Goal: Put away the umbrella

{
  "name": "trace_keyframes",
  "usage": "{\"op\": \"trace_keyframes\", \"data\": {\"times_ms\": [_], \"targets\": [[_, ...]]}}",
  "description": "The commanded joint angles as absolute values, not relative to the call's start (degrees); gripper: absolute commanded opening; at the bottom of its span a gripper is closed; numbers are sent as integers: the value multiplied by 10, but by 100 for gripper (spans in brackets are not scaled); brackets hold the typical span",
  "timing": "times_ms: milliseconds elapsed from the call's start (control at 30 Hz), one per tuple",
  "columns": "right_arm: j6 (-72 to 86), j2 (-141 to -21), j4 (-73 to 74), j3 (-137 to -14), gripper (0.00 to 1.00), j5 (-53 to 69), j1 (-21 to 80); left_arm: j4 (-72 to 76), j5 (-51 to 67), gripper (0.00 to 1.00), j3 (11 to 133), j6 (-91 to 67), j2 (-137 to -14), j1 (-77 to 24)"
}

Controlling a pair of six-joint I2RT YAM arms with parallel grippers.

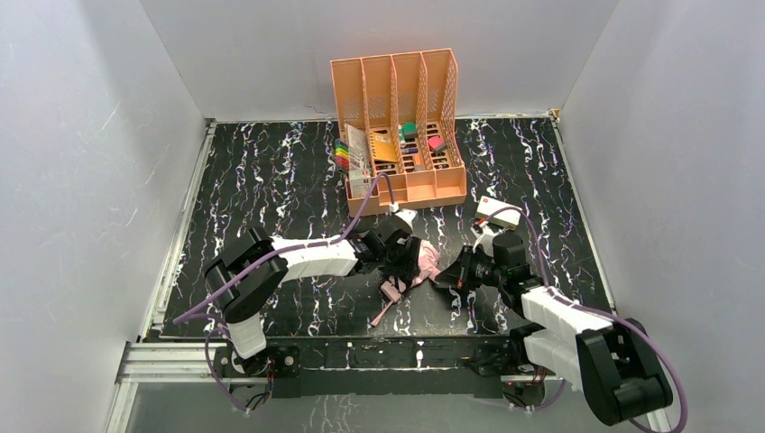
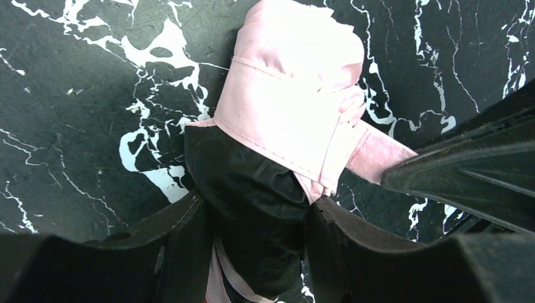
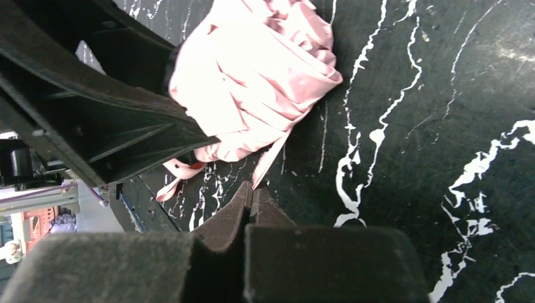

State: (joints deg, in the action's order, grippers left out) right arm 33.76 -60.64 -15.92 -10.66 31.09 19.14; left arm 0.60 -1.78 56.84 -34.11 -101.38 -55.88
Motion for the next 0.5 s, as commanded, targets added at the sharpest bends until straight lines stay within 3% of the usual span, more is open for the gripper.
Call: {"op": "trace_keyframes", "data": {"times_ms": [0, 467], "targets": [[332, -543, -98, -128, 0, 385, 192, -136, -102, 0, 530, -333, -1076, -554], [374, -460, -89, -162, 0, 467, 192, -164, -134, 0, 539, -341, -1086, -557]]}}
